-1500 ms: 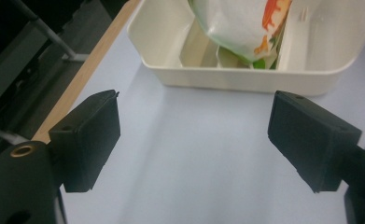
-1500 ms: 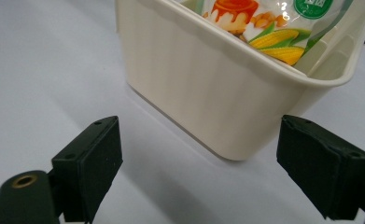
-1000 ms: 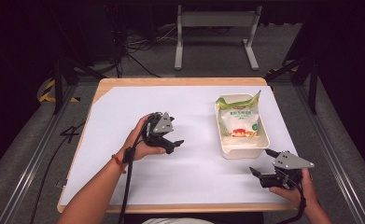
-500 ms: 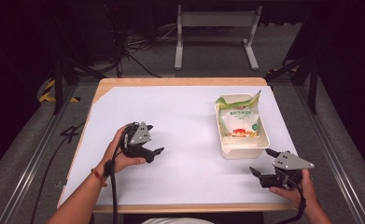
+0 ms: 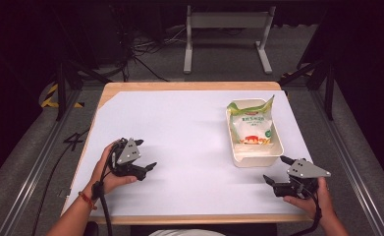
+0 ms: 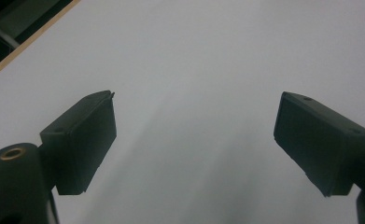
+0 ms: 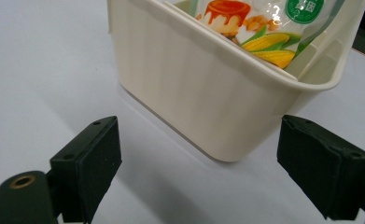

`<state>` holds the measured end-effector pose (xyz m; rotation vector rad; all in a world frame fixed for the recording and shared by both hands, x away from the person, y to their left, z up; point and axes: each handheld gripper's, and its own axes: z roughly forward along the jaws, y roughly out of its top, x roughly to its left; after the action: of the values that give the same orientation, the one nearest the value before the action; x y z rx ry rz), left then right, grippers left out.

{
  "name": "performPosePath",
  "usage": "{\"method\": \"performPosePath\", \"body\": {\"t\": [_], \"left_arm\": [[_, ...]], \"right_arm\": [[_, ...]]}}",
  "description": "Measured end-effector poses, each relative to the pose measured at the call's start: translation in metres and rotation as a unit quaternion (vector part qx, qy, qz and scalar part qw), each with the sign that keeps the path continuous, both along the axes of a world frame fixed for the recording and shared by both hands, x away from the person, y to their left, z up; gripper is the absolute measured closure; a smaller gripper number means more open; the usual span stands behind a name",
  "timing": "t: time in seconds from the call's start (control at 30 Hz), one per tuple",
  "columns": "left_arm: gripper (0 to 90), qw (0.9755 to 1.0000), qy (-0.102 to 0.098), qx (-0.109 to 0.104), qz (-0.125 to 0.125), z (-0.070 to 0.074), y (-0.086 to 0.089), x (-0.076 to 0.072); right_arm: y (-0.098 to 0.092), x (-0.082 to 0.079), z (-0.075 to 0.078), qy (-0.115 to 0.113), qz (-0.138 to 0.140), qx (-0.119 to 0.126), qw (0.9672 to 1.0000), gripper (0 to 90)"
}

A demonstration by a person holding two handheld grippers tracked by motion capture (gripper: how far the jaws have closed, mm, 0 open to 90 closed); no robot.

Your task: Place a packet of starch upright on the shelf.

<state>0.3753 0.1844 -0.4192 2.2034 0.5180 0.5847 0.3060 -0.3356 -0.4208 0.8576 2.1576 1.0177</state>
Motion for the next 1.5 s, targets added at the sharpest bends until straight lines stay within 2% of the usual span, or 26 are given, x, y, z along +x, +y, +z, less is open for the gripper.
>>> {"method": "performPosePath", "body": {"t": [0.03, 0.17, 0.3, 0.5, 0.6, 0.73, 0.83, 0.9, 0.97, 1.17, 1.23, 1.3, 1.5], "left_arm": [[13.9, 1.0, 0.0, 0.004, 0.003, -0.001, 0.003, -0.001], [13.9, 0.9999, 0.005, -0.006, 0.015, -0.004, 0.015, -0.007], [13.8, 0.9995, 0.008, 0.001, 0.032, -0.008, 0.028, -0.014], [14.0, 0.9984, 0.014, -0.019, 0.051, -0.012, 0.044, -0.022], [14.1, 0.997, 0.023, -0.042, 0.061, -0.014, 0.051, -0.024], [14.1, 0.9954, 0.028, -0.053, 0.074, -0.018, 0.057, -0.026], [14.4, 0.9933, 0.035, -0.072, 0.083, -0.019, 0.065, -0.029], [14.4, 0.9929, 0.036, -0.072, 0.088, -0.02, 0.066, -0.029], [14.3, 0.9911, 0.043, -0.082, 0.096, -0.023, 0.071, -0.032], [14.1, 0.9882, 0.044, -0.101, 0.106, -0.029, 0.077, -0.036], [14.0, 0.988, 0.044, -0.102, 0.107, -0.029, 0.077, -0.037], [14.0, 0.9862, 0.049, -0.117, 0.107, -0.03, 0.077, -0.038], [14.0, 0.9879, 0.047, -0.108, 0.102, -0.031, 0.076, -0.04]], "right_arm": [[0.0, 0.0, 0.0, 0.0, 0.0, 0.0, 1.0, 13.6], [-0.001, 0.002, 0.0, -0.001, -0.002, 0.0, 1.0, 13.6], [-0.003, 0.003, 0.0, -0.001, -0.008, 0.002, 1.0, 13.6], [-0.007, 0.004, -0.001, -0.002, -0.015, 0.001, 0.9999, 13.7], [-0.008, 0.005, -0.001, -0.002, -0.02, 0.001, 0.9998, 13.6], [-0.011, 0.004, -0.001, -0.002, -0.026, 0.0, 0.9997, 13.6], [-0.014, 0.004, -0.002, -0.003, -0.03, 0.001, 0.9995, 13.6], [-0.015, 0.005, -0.002, -0.004, -0.034, 0.003, 0.9994, 13.6], [-0.017, 0.005, -0.002, -0.004, -0.039, 0.004, 0.9992, 13.6], [-0.021, 0.007, -0.002, -0.005, -0.06, 0.002, 0.9982, 13.6], [-0.023, 0.008, -0.002, -0.004, -0.068, 0.003, 0.9977, 13.6], [-0.025, 0.01, -0.002, 0.0, -0.077, 0.006, 0.997, 13.6], [-0.028, 0.013, -0.003, 0.002, -0.087, 0.013, 0.9961, 13.5]]}}
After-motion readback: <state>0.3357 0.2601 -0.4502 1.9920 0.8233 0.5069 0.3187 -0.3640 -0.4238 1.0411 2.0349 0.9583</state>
